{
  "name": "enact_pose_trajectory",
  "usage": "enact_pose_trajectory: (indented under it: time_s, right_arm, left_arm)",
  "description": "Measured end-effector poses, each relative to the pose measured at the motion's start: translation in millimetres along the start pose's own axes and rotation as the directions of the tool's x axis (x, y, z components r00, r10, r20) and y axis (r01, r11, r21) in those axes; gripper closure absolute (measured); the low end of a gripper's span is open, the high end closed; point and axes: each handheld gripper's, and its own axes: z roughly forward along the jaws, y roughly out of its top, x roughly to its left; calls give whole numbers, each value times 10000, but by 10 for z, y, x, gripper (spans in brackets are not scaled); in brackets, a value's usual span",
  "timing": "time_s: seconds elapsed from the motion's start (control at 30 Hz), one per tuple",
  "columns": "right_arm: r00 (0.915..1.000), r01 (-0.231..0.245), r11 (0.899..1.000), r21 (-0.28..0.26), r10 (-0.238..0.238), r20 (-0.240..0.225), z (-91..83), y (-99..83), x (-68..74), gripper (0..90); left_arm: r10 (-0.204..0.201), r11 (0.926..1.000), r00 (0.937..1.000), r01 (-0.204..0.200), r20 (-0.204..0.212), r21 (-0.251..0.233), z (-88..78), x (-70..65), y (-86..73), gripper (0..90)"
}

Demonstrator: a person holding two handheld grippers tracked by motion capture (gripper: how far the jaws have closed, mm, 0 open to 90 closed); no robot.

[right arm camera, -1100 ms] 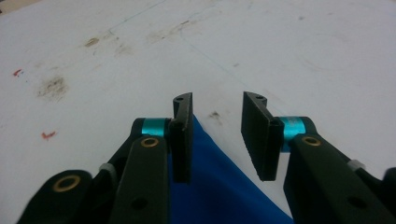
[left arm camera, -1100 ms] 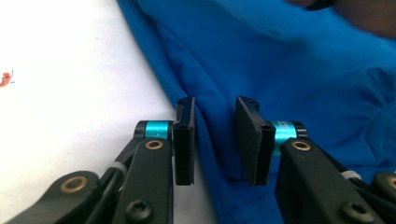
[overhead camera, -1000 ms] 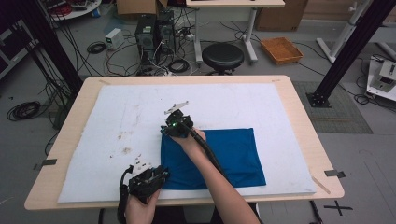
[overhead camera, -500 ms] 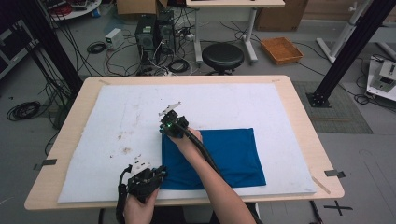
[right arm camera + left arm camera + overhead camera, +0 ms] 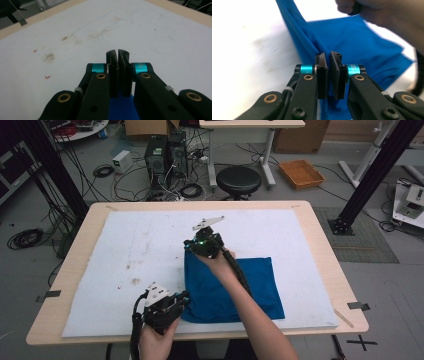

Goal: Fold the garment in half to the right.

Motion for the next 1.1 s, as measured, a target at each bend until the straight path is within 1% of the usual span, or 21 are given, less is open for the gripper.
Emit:
enact_pose_trajectory:
  time_s: [0.1, 0.13, 0.17, 0.27, 0.3, 0.33, 0.37, 0.43, 0.47, 0.53, 0.6, 0.63, 0.67, 0.73, 0.77, 0.8, 0.83, 0.9, 1.0, 1.07, 1.1]
  right_arm:
    - [9999, -154, 9995, -267, 154, 0, -233, -27, -121, 877]
    - [9998, -188, 9995, -256, 190, 80, -307, -42, -163, 877]
    - [9998, -188, 9995, -256, 190, 80, -307, -42, -163, 877]
    - [9988, -315, 9991, -278, 325, 377, -581, -134, -358, 877]
    - [9981, -366, 9990, -266, 379, 492, -647, -160, -408, 877]
    - [9976, -373, 9990, -259, 387, 567, -711, -186, -459, 878]
    - [9970, -401, 9989, -240, 416, 653, -773, -212, -508, 877]
    - [9956, -440, 9989, -187, 454, 824, -893, -271, -598, 877]
    - [9956, -440, 9989, -187, 454, 824, -893, -271, -598, 877]
    - [9918, -579, 9983, -42, 580, 1135, -1055, -379, -732, 877]
    - [9879, -597, 9981, 130, 572, 1444, -1141, -465, -827, 877]
    - [9854, -715, 9973, 190, 676, 1565, -1180, -511, -874, 877]
    - [9829, -779, 9967, 230, 730, 1689, -1213, -557, -920, 877]
    - [9804, -854, 9960, 277, 790, 1803, -1241, -601, -962, 877]
    - [9750, -979, 9943, 418, 874, 2042, -1280, -682, -1043, 877]
    - [9721, -979, 9938, 531, 841, 2192, -1292, -719, -1081, 877]
    - [9690, -1056, 9926, 593, 893, 2304, -1302, -751, -1114, 877]
    - [9640, -1150, 9911, 673, 949, 2484, -1310, -811, -1179, 877]
    - [9554, -1180, 9890, 888, 886, 2818, -1296, -887, -1251, 878]
    - [9540, -1185, 9882, 975, 860, 2871, -1289, -912, -1270, 877]
    - [9499, -1267, 9856, 1124, 878, 3000, -1284, -957, -1296, 877]
  left_arm:
    - [88, 9999, 9993, -86, 367, -70, 68, -115, 78, 840]
    - [225, 9997, 9974, -221, 681, -61, 164, -228, 140, 840]
    - [225, 9997, 9974, -221, 681, -61, 164, -228, 140, 840]
    - [346, 9994, 9921, -353, 1208, 30, 402, -451, 203, 840]
    - [346, 9994, 9921, -353, 1208, 30, 402, -451, 203, 840]
    - [451, 9989, 9886, -467, 1433, 73, 528, -557, 219, 840]
    - [432, 9990, 9871, -449, 1541, 76, 591, -609, 224, 840]
    - [418, 9989, 9836, -447, 1756, 121, 717, -704, 227, 839]
    - [418, 9989, 9836, -447, 1756, 121, 717, -704, 227, 840]
    - [451, 9984, 9784, -508, 2020, 234, 904, -846, 215, 839]
    - [479, 9980, 9753, -557, 2157, 301, 1022, -930, 207, 839]
    - [479, 9980, 9753, -557, 2157, 301, 1022, -930, 207, 839]
    - [460, 9977, 9728, -560, 2271, 380, 1134, -1001, 199, 839]
    - [432, 9977, 9719, -540, 2314, 407, 1190, -1034, 193, 840]
    - [355, 9977, 9702, -482, 2397, 476, 1300, -1094, 179, 840]
    - [355, 9977, 9702, -482, 2397, 476, 1300, -1094, 179, 839]
    - [238, 9976, 9695, -391, 2439, 579, 1407, -1139, 169, 839]
    - [179, 9973, 9700, -347, 2424, 654, 1509, -1178, 158, 840]
    - [160, 9962, 9699, -362, 2431, 790, 1589, -1203, 149, 839]
    - [124, 9955, 9698, -348, 2434, 876, 1635, -1227, 140, 839]
    - [136, 9955, 9696, -359, 2443, 872, 1661, -1240, 137, 838]
